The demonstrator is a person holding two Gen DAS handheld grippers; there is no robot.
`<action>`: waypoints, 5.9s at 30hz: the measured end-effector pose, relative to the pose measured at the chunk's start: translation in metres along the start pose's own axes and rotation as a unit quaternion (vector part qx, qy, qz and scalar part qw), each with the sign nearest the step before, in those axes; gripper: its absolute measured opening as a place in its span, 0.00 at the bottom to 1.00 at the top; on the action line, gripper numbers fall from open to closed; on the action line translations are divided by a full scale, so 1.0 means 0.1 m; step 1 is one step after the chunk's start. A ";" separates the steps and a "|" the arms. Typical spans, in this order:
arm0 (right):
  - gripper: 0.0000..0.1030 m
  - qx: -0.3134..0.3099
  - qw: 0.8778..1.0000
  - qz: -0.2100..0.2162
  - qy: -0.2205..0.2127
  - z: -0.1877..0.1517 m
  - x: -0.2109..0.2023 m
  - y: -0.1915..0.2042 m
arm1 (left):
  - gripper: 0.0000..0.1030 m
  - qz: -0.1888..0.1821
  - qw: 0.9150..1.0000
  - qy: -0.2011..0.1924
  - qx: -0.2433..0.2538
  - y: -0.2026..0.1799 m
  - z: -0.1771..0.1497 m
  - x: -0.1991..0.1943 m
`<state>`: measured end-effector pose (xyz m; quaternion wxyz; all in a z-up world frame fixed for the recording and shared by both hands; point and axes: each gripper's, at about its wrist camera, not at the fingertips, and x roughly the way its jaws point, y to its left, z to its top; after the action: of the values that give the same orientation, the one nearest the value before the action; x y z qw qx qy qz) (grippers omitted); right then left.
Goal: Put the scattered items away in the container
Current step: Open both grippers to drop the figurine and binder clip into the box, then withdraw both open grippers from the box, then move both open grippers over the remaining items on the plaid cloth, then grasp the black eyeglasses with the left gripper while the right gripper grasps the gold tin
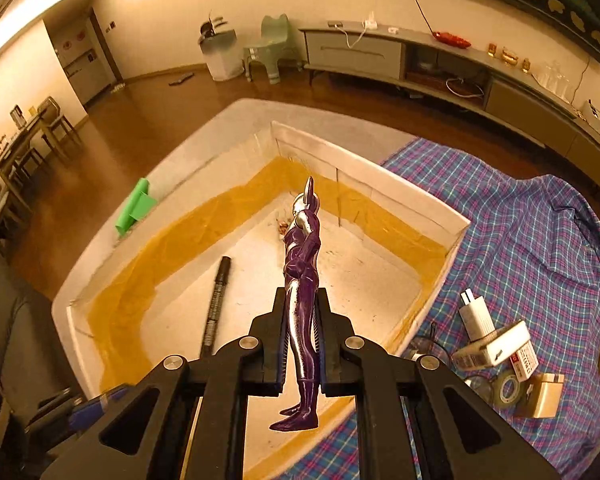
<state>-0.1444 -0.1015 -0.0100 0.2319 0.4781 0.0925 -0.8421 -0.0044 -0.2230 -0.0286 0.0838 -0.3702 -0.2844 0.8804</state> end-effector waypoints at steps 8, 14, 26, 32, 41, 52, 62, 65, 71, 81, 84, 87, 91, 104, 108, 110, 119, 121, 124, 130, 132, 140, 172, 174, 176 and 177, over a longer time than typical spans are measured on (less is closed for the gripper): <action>0.12 -0.036 0.998 -0.048 0.032 0.08 0.28 0.02 | 0.33 0.028 0.999 0.013 0.010 0.00 0.01 0.07; 0.12 -0.046 0.995 -0.061 0.059 0.12 0.45 -0.02 | 0.33 0.059 0.998 0.021 0.022 0.00 0.01 0.16; 0.18 -0.021 0.996 -0.056 0.069 0.15 0.54 -0.16 | 0.36 0.057 0.997 0.040 0.015 0.06 0.04 0.27; 0.25 -0.014 0.997 -0.048 0.054 0.11 0.45 -0.18 | 0.39 0.052 0.998 0.045 0.008 0.06 0.06 0.27; 0.47 0.009 0.998 0.047 -0.038 -0.29 -0.23 -0.01 | 0.42 0.065 0.997 0.032 -0.001 0.00 0.10 0.18; 0.52 -0.021 0.992 0.091 -0.085 -0.72 -0.86 -0.09 | 0.44 0.162 0.984 0.005 0.077 -0.46 -0.01 0.06; 0.60 -0.054 0.989 0.100 -0.099 -1.03 -1.28 -0.16 | 0.45 0.201 0.969 0.006 0.140 -0.84 -0.27 -0.06; 0.64 -0.065 0.987 0.101 -0.104 -1.10 -1.36 -0.14 | 0.45 0.217 0.964 0.013 0.157 -0.91 -0.38 -0.04; 0.64 -0.064 0.988 0.098 -0.105 -1.24 -1.48 -0.24 | 0.45 0.230 0.957 0.013 0.175 -1.03 -0.48 -0.05; 0.64 -0.017 0.982 0.149 -0.112 -1.51 -1.78 -0.67 | 0.45 0.212 0.957 -0.001 0.198 -1.28 -0.60 -0.09; 0.64 -0.008 0.982 0.145 -0.121 -1.57 -1.89 -0.82 | 0.45 0.196 0.956 -0.006 0.219 -1.42 -0.67 -0.09; 0.64 0.005 0.983 0.122 -0.136 -1.60 -1.97 -1.01 | 0.45 0.179 0.956 0.000 0.231 -1.53 -0.72 -0.04; 0.64 0.030 0.985 0.084 -0.145 -1.61 -1.98 -1.32 | 0.45 0.158 0.960 0.018 0.229 -1.62 -0.77 0.10; 0.64 0.114 0.992 -0.013 -0.056 -1.74 -0.91 -2.25 | 0.45 0.118 0.970 0.117 0.180 -1.56 -0.96 1.02; 0.66 0.136 0.989 -0.043 -0.033 -1.75 -0.58 -2.48 | 0.46 0.116 0.972 0.130 0.158 -1.54 -0.89 1.33; 0.69 0.135 0.989 -0.058 -0.031 -1.71 -0.49 -2.53 | 0.47 0.138 0.970 0.137 0.144 -1.50 -0.86 1.48; 0.75 0.058 0.991 -0.117 -0.026 -1.51 -0.18 -2.50 | 0.53 0.162 0.977 0.124 0.056 -1.23 -0.53 2.06; 0.75 0.049 0.992 -0.119 -0.020 -1.49 -0.10 -2.48 | 0.55 0.162 0.978 0.126 0.042 -1.18 -0.51 2.15; 0.75 0.038 0.992 -0.116 -0.014 -1.46 -0.01 -2.47 | 0.62 0.157 0.980 0.116 0.026 -1.15 -0.48 2.22; 0.51 0.034 0.993 -0.116 -0.004 -1.48 0.07 -2.47 | 0.62 0.144 0.984 0.108 0.013 -1.18 -0.48 2.36; 0.50 0.045 0.994 -0.102 -0.005 -1.50 0.04 -2.50 | 0.55 0.128 0.985 0.112 0.026 -1.21 -0.50 2.42; 0.49 0.061 0.997 -0.036 -0.005 -1.70 -0.25 -2.56 | 0.30 0.072 0.984 0.142 0.080 -1.33 -0.53 2.22; 0.49 0.085 0.996 0.008 -0.041 -1.86 -0.63 -2.57 | 0.26 0.113 0.981 0.092 0.125 -1.55 -0.55 1.96; 0.49 0.095 0.994 0.022 -0.049 -1.86 -0.72 -2.56 | 0.26 0.111 0.981 0.089 0.129 -1.61 -0.58 1.89; 0.49 0.105 0.992 0.037 -0.058 -1.85 -0.81 -2.56 | 0.26 0.111 0.981 0.087 0.136 -1.70 -0.61 1.84; 0.49 0.111 0.991 0.044 -0.065 -1.84 -0.88 -2.57 | 0.26 0.110 0.980 0.084 0.142 -1.75 -0.62 1.80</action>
<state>-0.0894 0.2190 -0.0493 0.2198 0.4486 -0.0383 -0.8654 -0.1000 0.0133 -0.0740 0.0614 -0.4561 -0.1062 0.8814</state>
